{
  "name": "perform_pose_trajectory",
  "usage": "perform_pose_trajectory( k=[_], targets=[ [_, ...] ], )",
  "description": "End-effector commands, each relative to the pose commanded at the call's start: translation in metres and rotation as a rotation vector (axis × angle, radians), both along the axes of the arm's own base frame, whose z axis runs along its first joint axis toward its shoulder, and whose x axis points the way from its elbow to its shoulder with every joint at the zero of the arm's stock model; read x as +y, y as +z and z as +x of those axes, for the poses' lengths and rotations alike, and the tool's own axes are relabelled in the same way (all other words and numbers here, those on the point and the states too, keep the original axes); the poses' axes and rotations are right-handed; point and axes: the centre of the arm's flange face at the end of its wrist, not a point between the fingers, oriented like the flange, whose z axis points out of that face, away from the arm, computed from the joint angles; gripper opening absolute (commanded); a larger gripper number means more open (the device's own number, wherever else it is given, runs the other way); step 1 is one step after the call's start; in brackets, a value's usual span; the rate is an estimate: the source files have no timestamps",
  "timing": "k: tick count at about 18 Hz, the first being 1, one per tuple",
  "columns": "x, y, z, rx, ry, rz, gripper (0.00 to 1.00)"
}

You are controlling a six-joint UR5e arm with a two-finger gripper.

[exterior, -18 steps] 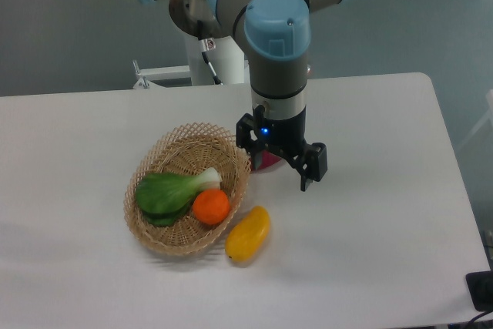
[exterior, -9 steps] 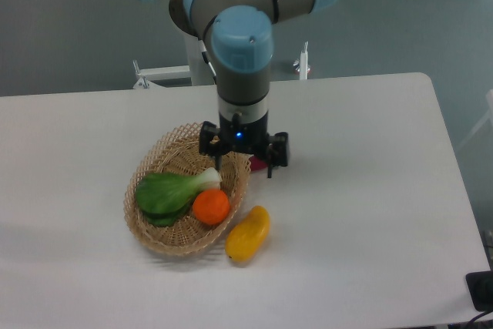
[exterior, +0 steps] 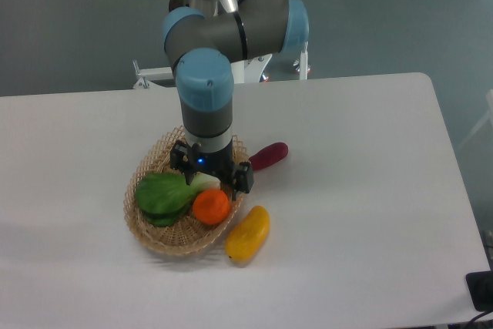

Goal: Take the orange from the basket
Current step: 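Lower the gripper into the basket over the orange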

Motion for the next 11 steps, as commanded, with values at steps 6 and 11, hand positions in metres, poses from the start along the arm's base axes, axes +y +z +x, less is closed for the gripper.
perform_pose_trajectory(
  k=[6, 11],
  targets=[
    [0.007, -0.021, 0.001, 0.0, -0.146, -0.02, 1.0],
    [0.006, -0.028, -0.004, -0.005, -0.154, -0.03, 1.0]
  ],
)
